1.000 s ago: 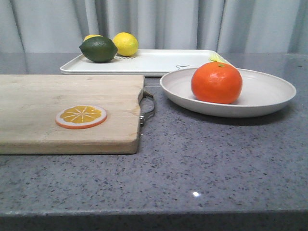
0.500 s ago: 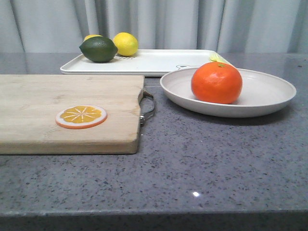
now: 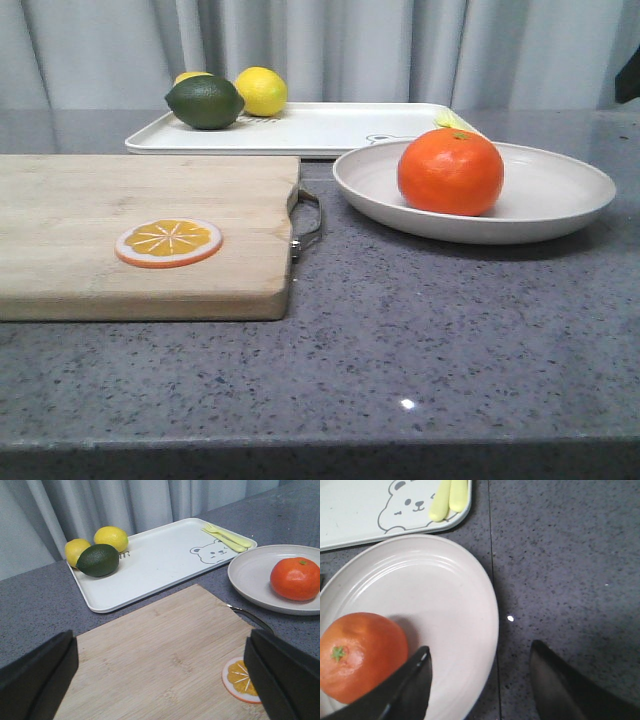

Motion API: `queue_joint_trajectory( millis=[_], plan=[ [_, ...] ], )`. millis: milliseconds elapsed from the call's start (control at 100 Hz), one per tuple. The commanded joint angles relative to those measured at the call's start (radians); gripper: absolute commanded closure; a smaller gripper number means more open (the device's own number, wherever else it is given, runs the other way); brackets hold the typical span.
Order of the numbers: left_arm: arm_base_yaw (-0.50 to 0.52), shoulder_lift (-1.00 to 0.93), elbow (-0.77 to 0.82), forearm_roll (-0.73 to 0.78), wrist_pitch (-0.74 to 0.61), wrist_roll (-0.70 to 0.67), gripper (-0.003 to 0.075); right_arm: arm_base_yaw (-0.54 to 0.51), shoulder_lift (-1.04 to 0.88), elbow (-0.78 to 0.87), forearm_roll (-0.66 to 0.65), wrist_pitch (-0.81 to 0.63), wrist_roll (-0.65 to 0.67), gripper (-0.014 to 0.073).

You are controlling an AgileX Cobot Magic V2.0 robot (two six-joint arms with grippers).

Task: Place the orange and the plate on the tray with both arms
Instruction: 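Move the right gripper down to the plate rim farthest from the board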

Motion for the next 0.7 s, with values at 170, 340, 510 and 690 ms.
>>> queue_joint_trajectory(
  millis=[170, 340, 510, 690],
  plan=[
    [0.003, 0.000, -0.026, -0.015, -0.057, -0.005, 0.0083, 0.013, 0.093, -0.046, 0.048, -0.150, -0.009, 0.0150],
    [0.003, 0.000, -0.026, -0.015, -0.057, -0.005, 0.0083, 0.015, 0.150, -0.046, 0.055, -0.153, -0.009, 0.0150],
    [0.003, 0.000, -0.026, -0.015, -0.057, -0.005, 0.0083, 0.016, 0.192, -0.045, 0.073, -0.150, -0.009, 0.0150],
    [0.003, 0.000, -0.026, -0.015, -0.057, -0.005, 0.0083, 0.016, 0.221, -0.045, 0.081, -0.145, -0.009, 0.0150]
  ],
)
